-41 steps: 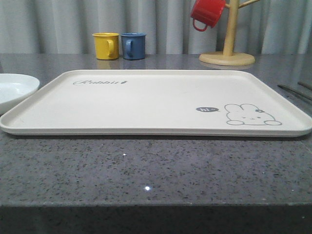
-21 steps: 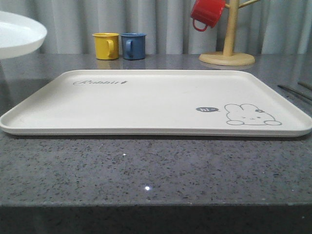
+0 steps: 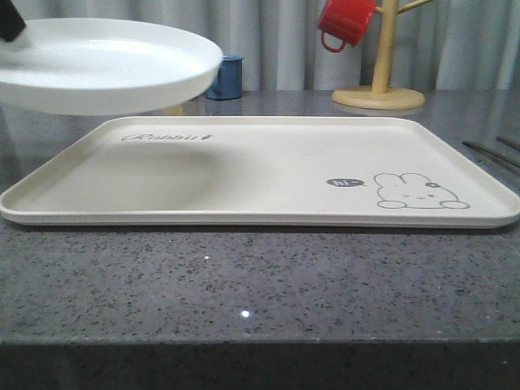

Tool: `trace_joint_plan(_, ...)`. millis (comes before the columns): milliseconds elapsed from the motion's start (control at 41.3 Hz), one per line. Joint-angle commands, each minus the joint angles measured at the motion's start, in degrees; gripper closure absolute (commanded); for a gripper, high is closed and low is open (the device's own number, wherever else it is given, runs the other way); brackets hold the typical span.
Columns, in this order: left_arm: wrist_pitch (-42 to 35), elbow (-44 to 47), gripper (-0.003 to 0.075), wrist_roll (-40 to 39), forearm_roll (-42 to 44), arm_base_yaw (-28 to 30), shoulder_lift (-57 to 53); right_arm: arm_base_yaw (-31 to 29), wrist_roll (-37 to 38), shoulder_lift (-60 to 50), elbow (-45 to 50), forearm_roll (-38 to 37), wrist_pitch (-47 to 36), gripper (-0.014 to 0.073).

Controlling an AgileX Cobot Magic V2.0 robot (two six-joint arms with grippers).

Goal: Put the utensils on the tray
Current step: 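Lift the plate and lower it onto the tray, then release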

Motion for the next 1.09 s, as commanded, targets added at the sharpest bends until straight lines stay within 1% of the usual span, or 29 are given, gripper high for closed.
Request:
trace_joint_plan(0, -3.10, -1.81, 0.0739, 0.13, -2.77, -2.70, 0.75, -0.24, -0.36, 0.70, -1.96, -0.42, -3.70, 0.0127)
trace_joint_plan(121, -4.98, -1.81, 0.0739, 0.13, -2.77, -4.08, 4.38, -0.24, -0.36, 0.70, -1.96, -0.42, -3.70, 0.0127)
trace_joint_plan(387, -7.74, -1.81, 0.0737, 0.13, -2.77, -4.08, 10.70, -0.24, -0.36, 0.70, -1.96, -0.42, -3.70, 0.0127)
trace_joint_plan(436, -7.74, -1.81, 0.0726, 0.13, -2.77, -4.08, 11.34, -0.24, -0.36, 0.70, -1.96, -0.42, -3.70, 0.0127)
trace_joint_plan(533, -7.74, -1.81, 0.0617, 0.13, -2.77, -4.08, 11.83, -0.24, -0.36, 0.70, -1.96, -0.42, -3.70, 0.0127)
trace_joint_plan(581, -7.63, -1.92, 0.0510, 0.13, -2.77, -4.08, 11.83, -0.24, -0.36, 0.70, -1.96, -0.42, -3.70, 0.0127)
trace_joint_plan(605, -7.51, -2.06, 0.0481, 0.13, -2.77, -4.08, 11.83, -0.24, -0.36, 0.70, -1.96, -0.42, -3.70, 0.0127)
trace_joint_plan(654, -7.50, -2.15, 0.0372, 0.13, -2.77, -4.08, 11.83, -0.24, -0.36, 0.70, -1.96, -0.42, -3.70, 0.0127)
trace_joint_plan(726, -6.89, -2.29, 0.0285, 0.13, -2.77, -4.08, 11.37, -0.24, -0.36, 0.70, -1.96, -0.42, -3.70, 0.0127)
trace_joint_plan(775, -5.92, -2.53, 0.0267, 0.13, -2.77, -4.08, 10.77, -0.24, -0.36, 0.70, -1.96, -0.42, -3.70, 0.0127)
trace_joint_plan(944, -1.53, -3.84, 0.0270, 1.14, -2.77, -4.87, 5.64, -0.24, -0.36, 0.70, -1.96, -0.42, -3.70, 0.0127)
trace_joint_plan(1017, -1.12, -3.84, 0.0270, 1.70, -1.93, -6.38, 2.31, -0.24, -0.36, 0.70, -1.96, -0.42, -3.70, 0.0127)
trace_joint_plan(1065, -0.84, -3.84, 0.0272, 1.70, 0.27, -8.48, -0.53, -0.24, -0.36, 0.70, -1.96, -0.42, -3.70, 0.0127)
